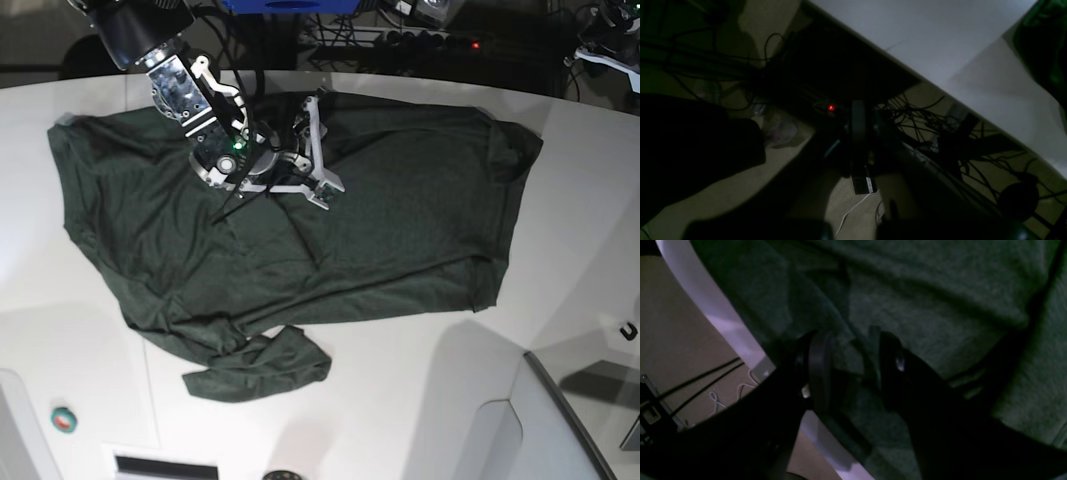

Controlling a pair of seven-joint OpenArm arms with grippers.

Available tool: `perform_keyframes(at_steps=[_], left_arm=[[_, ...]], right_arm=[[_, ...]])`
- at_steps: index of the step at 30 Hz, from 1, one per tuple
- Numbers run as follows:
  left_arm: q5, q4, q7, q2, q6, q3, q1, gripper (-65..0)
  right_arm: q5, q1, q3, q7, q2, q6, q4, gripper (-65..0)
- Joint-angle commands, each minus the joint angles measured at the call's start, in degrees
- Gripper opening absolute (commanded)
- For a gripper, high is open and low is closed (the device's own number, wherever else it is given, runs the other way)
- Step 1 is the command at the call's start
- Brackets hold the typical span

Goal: Layout the t-shirt on the table in an organized manner, then fold the t-shirt properly
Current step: 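Drag the grasped wrinkle with the right gripper toward the shirt edge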

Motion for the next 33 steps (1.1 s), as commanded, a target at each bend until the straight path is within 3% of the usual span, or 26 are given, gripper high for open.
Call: perform_keyframes(at_steps=[1, 13, 17, 19, 24, 30, 33], left_arm=[[-0.65, 0.81, -0.91, -1.07, -0.01, -0.39, 0.73, -65.0], [-0.65, 0.81, -0.91, -1.07, -0.01, -0.39, 0.73, -65.0], [-0.65, 0.81, -0.91, -1.07, -0.01, -0.39, 0.82, -65.0], [-0.65, 0.81, -0.91, -1.07, -0.01, -0.39, 0.82, -65.0], [-0.56, 0.81, -0.91, -1.07, -0.01, -0.39, 0.82, -65.0], [-0.56, 0.81, -0.91, -1.07, -0.01, -0.39, 0.82, -65.0], [-0.56, 0.81, -0.91, -1.15, -0.01, -0.39, 0.82, -65.0]], right_arm=[[0.54, 0.69, 0.10, 0.61, -0.49, 0.56, 0.80, -42.9], [0.54, 0.34, 0.01, 0.96, -1.55, 0.56, -2.72, -43.8], [0.54, 0.34, 0.10, 0.96, -1.81, 0.56, -2.45, -59.1], [0.54, 0.34, 0.10, 0.87, -1.90, 0.56, -2.45, -63.6], [0.54, 0.34, 0.45, 0.70, -1.90, 0.56, -1.84, -61.1], [0.54, 0.25, 0.45, 0.61, -1.81, 0.56, -1.05, -46.4], [0.54, 0.16, 0.45, 0.61, -1.81, 0.56, -0.96, -45.5]])
